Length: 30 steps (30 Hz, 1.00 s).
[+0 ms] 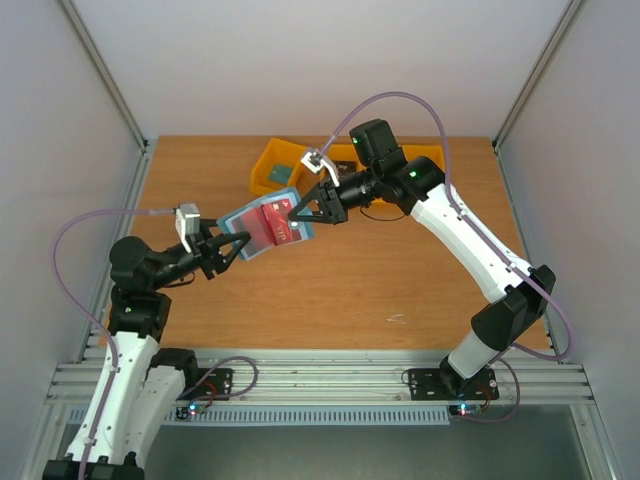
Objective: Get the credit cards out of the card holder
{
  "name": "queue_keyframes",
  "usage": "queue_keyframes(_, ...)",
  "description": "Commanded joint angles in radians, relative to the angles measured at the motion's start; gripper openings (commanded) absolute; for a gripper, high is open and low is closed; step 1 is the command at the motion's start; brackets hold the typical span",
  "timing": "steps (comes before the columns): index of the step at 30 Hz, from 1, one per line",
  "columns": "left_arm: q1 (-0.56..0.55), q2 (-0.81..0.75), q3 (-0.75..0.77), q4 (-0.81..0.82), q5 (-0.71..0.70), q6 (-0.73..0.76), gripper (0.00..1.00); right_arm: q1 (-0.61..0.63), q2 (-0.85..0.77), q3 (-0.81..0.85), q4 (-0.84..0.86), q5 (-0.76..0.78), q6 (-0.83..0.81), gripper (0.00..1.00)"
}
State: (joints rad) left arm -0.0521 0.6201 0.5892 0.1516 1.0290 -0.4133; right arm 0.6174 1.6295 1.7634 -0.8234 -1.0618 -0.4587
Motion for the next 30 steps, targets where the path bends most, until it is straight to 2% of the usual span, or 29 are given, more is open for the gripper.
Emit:
queue_keyframes(1,0.009,-0.015,0.016,-0.112,-0.33,0.067,0.6,0.005,-0.001,-0.008,0.042,0.054,0.066,0.01)
queue_keyframes(4,0.024,-0.016,0.035,-0.146,-0.517,0.123,0.62,0.006,0.0,-0.015,0.056,0.167,0.121,0.01)
queue_keyframes(8,0.038,-0.034,0.053,-0.109,-0.605,0.177,0.64,0.006,0.004,-0.018,0.053,0.361,0.197,0.01)
queue_keyframes(9,0.04,-0.035,0.06,-0.088,-0.602,0.175,0.63,0.009,0.002,-0.02,0.054,0.392,0.207,0.01)
queue_keyframes(10,0.04,-0.036,0.066,-0.069,-0.558,0.172,0.57,0.013,-0.001,-0.022,0.058,0.419,0.214,0.01)
queue_keyframes(12,0.04,-0.026,0.077,-0.004,-0.333,0.16,0.41,0.031,-0.007,-0.027,0.077,0.446,0.223,0.01)
queue_keyframes(14,0.019,0.008,0.072,0.086,-0.089,0.066,0.38,0.054,-0.006,-0.027,0.11,0.432,0.22,0.01)
queue_keyframes(16,-0.033,0.032,0.055,0.068,-0.017,-0.072,0.33,0.082,0.001,-0.01,0.116,0.419,0.2,0.01)
queue_keyframes(19,-0.066,0.042,0.053,-0.02,-0.012,-0.057,0.29,0.107,0.009,0.0,0.128,0.393,0.179,0.01)
queue_keyframes(23,-0.078,0.069,0.034,0.01,-0.058,-0.117,0.37,0.125,0.011,0.005,0.147,0.314,0.158,0.01)
queue_keyframes(26,-0.075,0.063,0.016,-0.03,-0.141,-0.142,0.35,0.134,-0.005,-0.009,0.182,0.212,0.13,0.01)
queue_keyframes(30,-0.058,0.039,0.005,-0.031,-0.161,-0.157,0.35,0.133,-0.033,-0.044,0.235,0.125,0.126,0.01)
